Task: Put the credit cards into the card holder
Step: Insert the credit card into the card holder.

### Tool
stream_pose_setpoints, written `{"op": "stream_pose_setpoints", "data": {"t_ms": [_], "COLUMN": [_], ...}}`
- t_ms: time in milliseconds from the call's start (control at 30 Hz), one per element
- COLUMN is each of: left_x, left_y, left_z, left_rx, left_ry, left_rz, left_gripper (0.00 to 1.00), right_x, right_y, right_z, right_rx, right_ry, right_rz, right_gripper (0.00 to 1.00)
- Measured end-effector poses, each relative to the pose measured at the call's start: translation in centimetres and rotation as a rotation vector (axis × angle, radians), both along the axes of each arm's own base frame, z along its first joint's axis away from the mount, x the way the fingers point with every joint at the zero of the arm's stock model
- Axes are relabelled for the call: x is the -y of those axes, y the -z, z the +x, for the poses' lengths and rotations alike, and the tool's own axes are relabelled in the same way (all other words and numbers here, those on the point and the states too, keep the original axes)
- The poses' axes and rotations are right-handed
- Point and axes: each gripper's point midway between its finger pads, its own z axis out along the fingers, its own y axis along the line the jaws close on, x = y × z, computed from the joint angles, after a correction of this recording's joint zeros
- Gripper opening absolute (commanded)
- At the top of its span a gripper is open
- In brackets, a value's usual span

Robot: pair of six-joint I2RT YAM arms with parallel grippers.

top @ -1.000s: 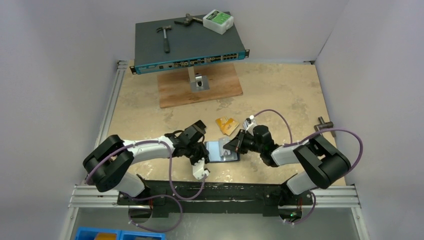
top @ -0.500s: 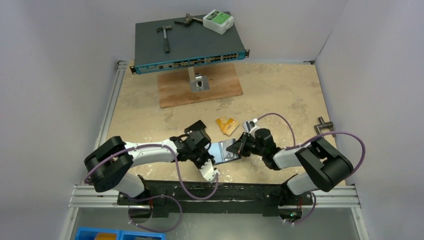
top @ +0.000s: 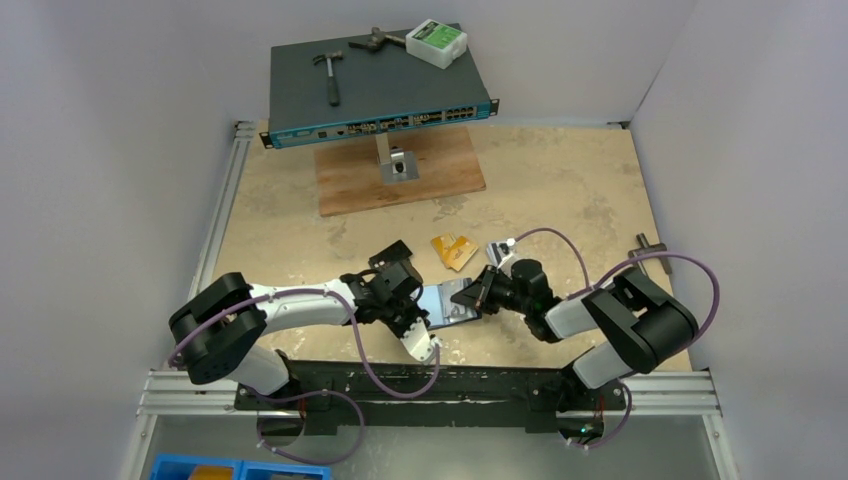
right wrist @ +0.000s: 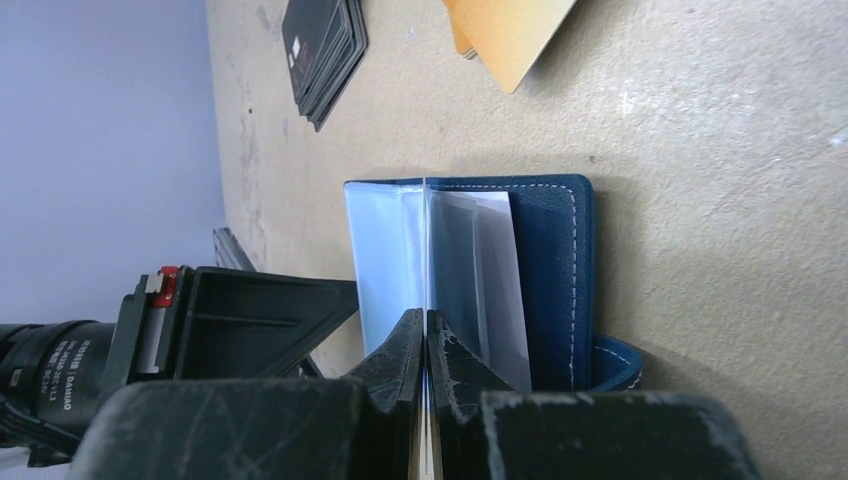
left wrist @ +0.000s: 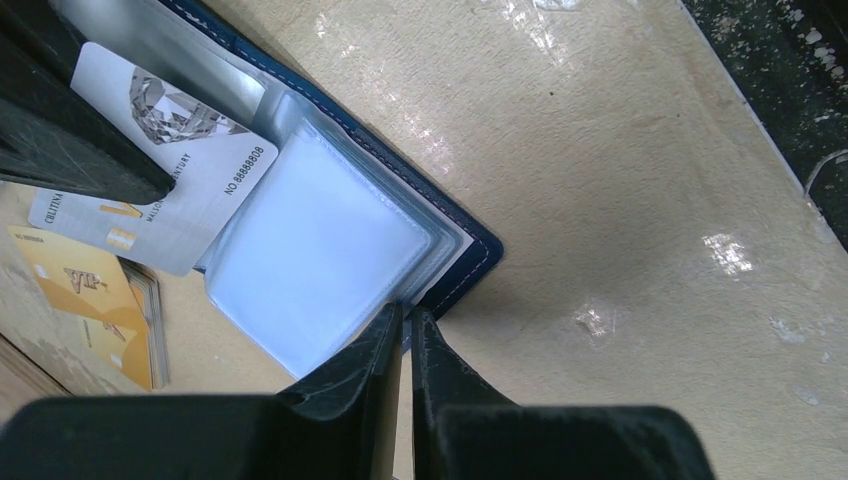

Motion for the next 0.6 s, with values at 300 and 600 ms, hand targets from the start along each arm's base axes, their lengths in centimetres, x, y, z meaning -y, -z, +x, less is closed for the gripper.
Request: {"op": "stream_pose_setpoints", "data": {"t_ms": [300,600], "left_x": [-0.08,-0.05], "left_y": [0.06,0.07], "left_z": [0.00,-0.04], "left_rx": [-0.002,-0.005], "left_ry": [-0.021,-0.034], "left_rz": [0.007,0.010], "left_gripper": [0.05,0.04], "right_x": [-0.20,-0.74], "right_y": [0.13,0.18], "right_z": [-0.76,-0.78], "right_rx": [-0.023,-0.034], "right_ry": [-0.010,-0.021], "right_rz": [0.051,0.094], "right_gripper": [0.00,0.00]}}
